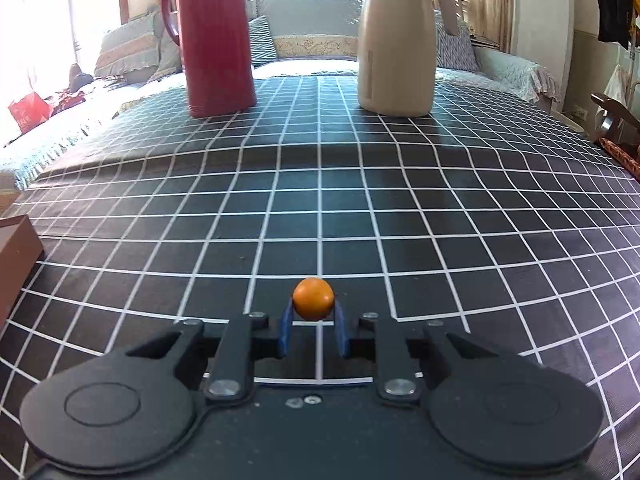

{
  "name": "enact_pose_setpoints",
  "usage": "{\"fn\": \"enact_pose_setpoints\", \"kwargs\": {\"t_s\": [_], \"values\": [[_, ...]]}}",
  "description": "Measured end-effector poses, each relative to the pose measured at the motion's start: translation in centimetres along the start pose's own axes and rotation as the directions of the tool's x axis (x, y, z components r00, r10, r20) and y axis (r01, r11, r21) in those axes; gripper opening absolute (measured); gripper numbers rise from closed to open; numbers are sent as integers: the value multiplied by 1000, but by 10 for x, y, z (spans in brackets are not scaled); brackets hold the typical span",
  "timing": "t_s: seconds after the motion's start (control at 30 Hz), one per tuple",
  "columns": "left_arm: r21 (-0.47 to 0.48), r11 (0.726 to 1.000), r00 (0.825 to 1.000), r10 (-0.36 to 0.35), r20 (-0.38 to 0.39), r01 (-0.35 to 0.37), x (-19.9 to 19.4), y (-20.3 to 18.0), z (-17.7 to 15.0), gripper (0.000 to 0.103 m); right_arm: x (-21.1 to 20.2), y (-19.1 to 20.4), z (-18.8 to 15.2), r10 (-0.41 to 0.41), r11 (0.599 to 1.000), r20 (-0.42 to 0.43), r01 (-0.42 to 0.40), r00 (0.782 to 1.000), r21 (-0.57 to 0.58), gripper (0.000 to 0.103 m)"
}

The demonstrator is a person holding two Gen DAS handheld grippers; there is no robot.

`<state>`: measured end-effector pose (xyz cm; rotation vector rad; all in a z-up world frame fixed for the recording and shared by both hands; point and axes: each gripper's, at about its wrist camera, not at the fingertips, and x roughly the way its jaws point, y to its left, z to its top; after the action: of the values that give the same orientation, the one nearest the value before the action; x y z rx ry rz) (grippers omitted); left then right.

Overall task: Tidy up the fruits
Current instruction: 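Grasp the small orange kumquat with the right gripper, then carry the kumquat into the box and open the right gripper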

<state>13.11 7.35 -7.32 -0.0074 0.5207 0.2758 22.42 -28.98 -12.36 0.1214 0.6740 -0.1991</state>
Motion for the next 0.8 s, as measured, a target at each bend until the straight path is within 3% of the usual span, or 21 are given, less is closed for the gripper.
{"fn": "enact_pose_setpoints", "kwargs": {"t_s": [0.3, 0.57, 0.8], "values": [[-6, 1000, 1000, 2, -17, -2, 2, 1, -1, 103, -54, 79, 1, 217, 969, 53, -208, 975, -134, 20], [-25, 1000, 999, 10, -38, -11, 7, 5, 2, 103, -95, 159, -8, 424, 881, 7, -410, 906, -234, 20], [-51, 999, 998, 3, -69, -7, 13, 11, 3, 103, -103, 221, -26, 489, 820, -70, -485, 870, -305, 20]]}}
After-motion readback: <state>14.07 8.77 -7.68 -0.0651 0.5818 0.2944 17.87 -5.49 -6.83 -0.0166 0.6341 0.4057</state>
